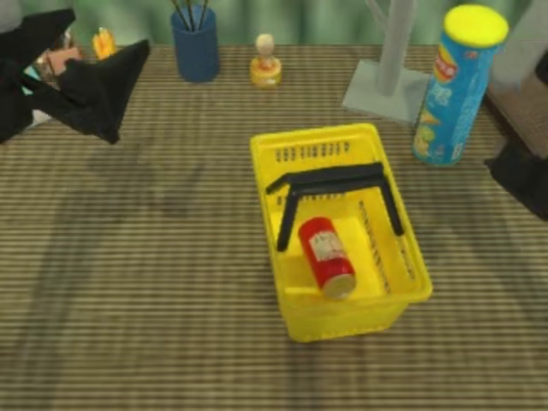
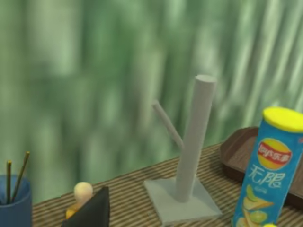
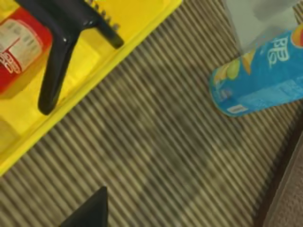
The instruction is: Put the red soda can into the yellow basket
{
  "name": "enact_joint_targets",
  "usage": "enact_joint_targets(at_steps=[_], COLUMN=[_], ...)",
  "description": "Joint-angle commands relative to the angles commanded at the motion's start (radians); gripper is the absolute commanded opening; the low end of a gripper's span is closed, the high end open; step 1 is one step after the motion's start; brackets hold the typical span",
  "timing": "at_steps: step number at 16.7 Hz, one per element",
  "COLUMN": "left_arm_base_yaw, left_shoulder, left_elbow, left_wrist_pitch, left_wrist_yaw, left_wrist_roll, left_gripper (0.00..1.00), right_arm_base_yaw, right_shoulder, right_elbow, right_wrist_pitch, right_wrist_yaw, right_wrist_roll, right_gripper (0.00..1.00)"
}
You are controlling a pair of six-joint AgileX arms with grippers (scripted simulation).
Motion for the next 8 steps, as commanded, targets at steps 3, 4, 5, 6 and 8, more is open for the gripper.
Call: enact_joint_targets(at_steps=[3,4,5,6,8], left_arm_base_yaw=[0.039,0.051,0.062,0.072,0.09], left_shoulder=[-0.355,-0.469,-0.579,-0.682,-0.86], left_elbow=[-0.179,-0.238,-0.295,-0.349,-0.45], left_wrist_pitch=[-0.139,-0.183,-0.224,-0.264,-0.334], left_wrist_yaw=[-0.168,-0.221,-0.273,-0.323,-0.414], left_wrist_roll=[0.011,0.017,0.024,0.032,0.048], left_gripper=[1.0,1.0,1.0,1.0,1.0], right_arm_base_yaw=[0.086,0.112,0.137,0.162,0.204], right_shoulder=[0.317,0.412,0.502,0.591,0.74], right_elbow=[0.303,0.394,0.482,0.569,0.71], right_wrist_pitch=[-0.189,-0.247,-0.302,-0.358,-0.453], right_wrist_yaw=[0.001,0.001,0.001,0.001,0.001], right_wrist_roll=[-0.139,-0.181,-0.221,-0.261,-0.329], right_gripper=[1.0,1.0,1.0,1.0,1.0])
